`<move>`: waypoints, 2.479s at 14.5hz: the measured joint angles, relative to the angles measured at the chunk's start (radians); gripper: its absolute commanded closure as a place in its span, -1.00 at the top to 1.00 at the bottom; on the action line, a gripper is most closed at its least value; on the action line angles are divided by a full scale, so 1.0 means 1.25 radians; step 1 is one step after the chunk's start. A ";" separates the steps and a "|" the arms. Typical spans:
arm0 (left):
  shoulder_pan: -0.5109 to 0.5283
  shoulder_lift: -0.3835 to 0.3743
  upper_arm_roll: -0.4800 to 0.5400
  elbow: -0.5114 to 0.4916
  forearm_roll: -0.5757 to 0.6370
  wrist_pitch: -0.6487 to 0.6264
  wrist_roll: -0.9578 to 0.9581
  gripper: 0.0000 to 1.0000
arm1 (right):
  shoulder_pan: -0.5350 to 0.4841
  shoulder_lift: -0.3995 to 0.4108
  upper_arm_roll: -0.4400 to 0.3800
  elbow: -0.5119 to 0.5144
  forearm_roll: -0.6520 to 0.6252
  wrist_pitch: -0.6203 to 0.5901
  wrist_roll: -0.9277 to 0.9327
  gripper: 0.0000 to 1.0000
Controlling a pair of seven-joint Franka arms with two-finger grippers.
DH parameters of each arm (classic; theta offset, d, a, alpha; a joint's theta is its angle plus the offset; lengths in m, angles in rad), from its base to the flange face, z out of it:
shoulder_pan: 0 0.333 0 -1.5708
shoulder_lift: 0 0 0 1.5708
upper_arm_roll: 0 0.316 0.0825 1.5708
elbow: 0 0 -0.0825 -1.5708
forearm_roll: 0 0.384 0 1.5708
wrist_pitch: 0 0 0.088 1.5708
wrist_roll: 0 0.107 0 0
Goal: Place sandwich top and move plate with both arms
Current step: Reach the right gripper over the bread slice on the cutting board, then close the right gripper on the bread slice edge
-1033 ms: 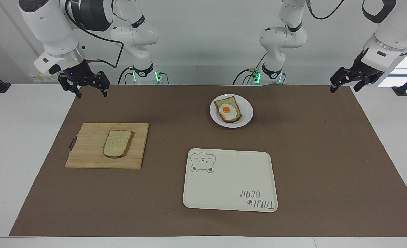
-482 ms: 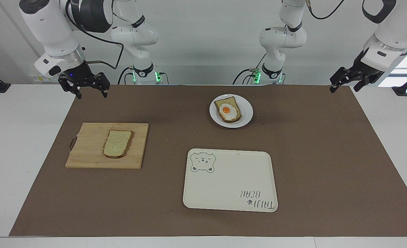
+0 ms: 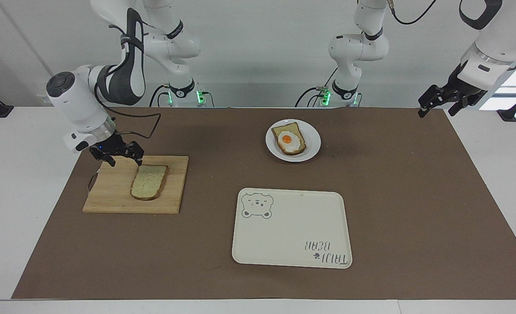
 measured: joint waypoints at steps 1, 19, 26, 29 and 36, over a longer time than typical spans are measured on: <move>0.000 0.000 0.000 0.000 0.000 0.000 0.000 1.00 | 0.000 0.011 0.000 -0.011 0.000 0.018 0.000 1.00; 0.000 0.000 0.000 0.000 0.000 0.000 0.000 1.00 | -0.026 0.079 0.009 -0.067 0.097 0.110 -0.089 -1.00; 0.000 0.000 0.000 0.000 0.000 0.000 0.000 1.00 | -0.027 0.077 0.008 -0.067 0.097 0.110 -0.089 -1.00; 0.000 0.000 0.000 0.000 0.000 0.000 0.000 1.00 | -0.027 0.077 0.008 -0.066 0.097 0.109 -0.089 -1.00; 0.000 0.000 0.000 0.000 0.000 0.000 0.000 1.00 | -0.027 0.078 0.008 -0.044 0.097 0.082 -0.089 -1.00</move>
